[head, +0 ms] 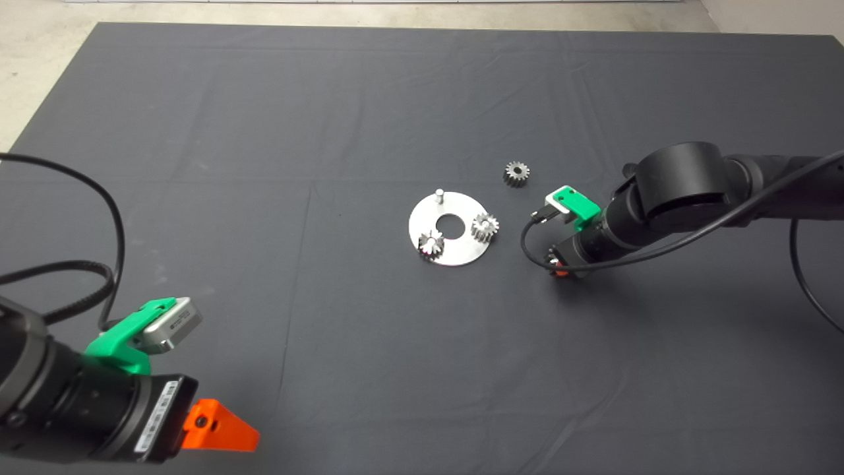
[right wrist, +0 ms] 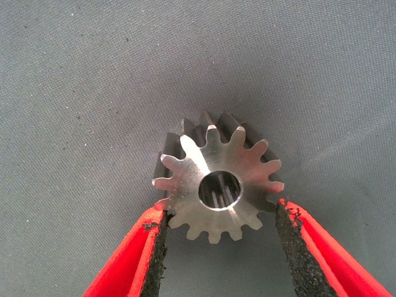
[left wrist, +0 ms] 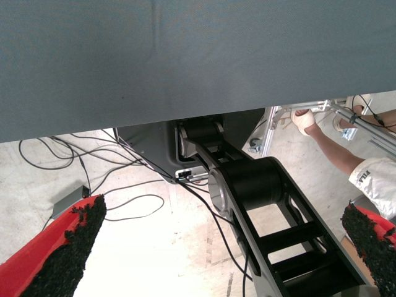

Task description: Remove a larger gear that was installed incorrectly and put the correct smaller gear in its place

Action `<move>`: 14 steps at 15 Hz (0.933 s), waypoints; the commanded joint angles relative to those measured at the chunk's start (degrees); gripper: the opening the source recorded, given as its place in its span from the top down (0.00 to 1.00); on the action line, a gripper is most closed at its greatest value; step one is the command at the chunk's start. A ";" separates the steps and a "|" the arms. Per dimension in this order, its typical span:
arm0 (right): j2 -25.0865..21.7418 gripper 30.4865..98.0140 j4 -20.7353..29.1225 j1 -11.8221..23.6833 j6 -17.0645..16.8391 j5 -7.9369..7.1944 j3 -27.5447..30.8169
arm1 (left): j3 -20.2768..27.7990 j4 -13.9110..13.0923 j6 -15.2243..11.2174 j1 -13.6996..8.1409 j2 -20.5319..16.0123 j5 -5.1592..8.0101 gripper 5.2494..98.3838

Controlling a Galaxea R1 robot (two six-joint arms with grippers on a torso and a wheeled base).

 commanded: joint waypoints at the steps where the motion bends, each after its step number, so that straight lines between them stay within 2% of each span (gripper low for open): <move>1: -0.45 0.76 -1.83 1.45 1.47 -4.99 0.68 | 0.68 0.01 -0.11 -0.02 -0.23 0.04 0.00; 2: -0.42 0.76 -1.83 1.53 1.47 -5.08 0.68 | 0.68 0.01 -0.11 -0.02 -0.23 0.04 0.00; 7: -0.34 0.61 -1.13 2.82 2.75 -4.99 2.26 | 0.71 0.03 -0.11 -0.02 -0.23 0.04 0.00; 10: -0.25 0.60 -0.62 5.38 3.47 -4.99 2.17 | 0.68 0.01 -0.11 0.05 -0.14 0.04 0.00; 14: 0.37 0.50 1.59 9.05 4.72 -4.90 0.63 | 0.72 0.01 -0.19 0.07 -0.14 0.04 0.00</move>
